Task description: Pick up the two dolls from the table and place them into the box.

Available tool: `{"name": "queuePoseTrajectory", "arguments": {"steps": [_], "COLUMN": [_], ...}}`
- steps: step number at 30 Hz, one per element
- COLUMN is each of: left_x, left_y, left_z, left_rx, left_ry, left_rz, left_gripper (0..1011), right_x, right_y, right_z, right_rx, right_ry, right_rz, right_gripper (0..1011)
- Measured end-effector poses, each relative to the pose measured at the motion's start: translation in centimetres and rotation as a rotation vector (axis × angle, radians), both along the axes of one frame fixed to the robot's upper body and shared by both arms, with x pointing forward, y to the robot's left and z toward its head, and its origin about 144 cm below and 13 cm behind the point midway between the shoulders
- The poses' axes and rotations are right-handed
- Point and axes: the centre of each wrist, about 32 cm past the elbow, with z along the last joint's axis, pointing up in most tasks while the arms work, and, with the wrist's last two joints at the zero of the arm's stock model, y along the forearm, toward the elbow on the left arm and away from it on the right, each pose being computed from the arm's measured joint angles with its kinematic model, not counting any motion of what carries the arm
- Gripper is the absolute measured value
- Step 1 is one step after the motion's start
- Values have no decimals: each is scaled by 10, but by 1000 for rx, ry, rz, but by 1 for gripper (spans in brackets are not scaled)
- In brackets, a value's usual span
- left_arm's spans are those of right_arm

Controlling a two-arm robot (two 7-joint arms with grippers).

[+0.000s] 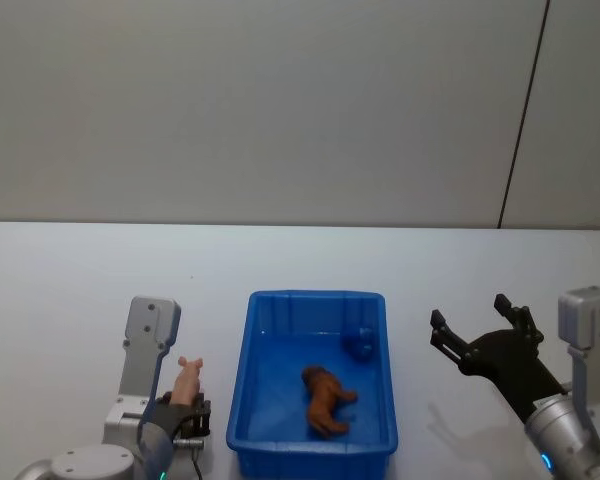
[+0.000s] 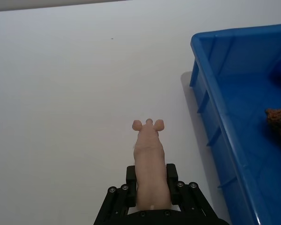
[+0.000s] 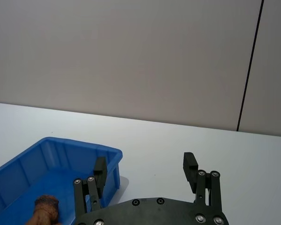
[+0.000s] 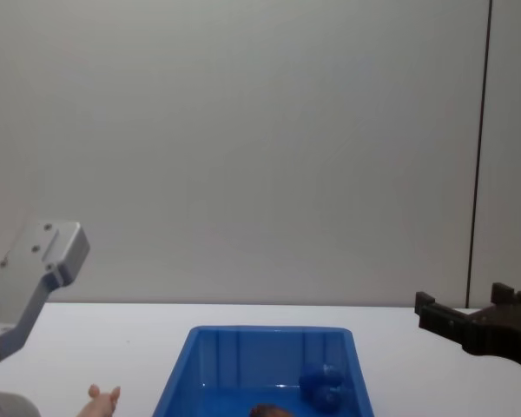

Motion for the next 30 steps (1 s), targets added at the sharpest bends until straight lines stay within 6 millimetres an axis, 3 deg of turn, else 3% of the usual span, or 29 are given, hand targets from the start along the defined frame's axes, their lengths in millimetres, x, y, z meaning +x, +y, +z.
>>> {"name": "queuePoseTrajectory", "arguments": {"steps": [11, 30], "left_x": [-9, -9], "left_y": [-2, -1], "left_z": [17, 44], "left_rx": [33, 52], "left_ry": [-90, -261], "left_rz": [-22, -231], "left_gripper": [377, 376], "right_x": [0, 0], "right_y": [0, 0], "right_z": [0, 0], "right_rx": [0, 0], "right_ry": [0, 0], "right_rz": [0, 0], "right_gripper": [1001, 1001]}}
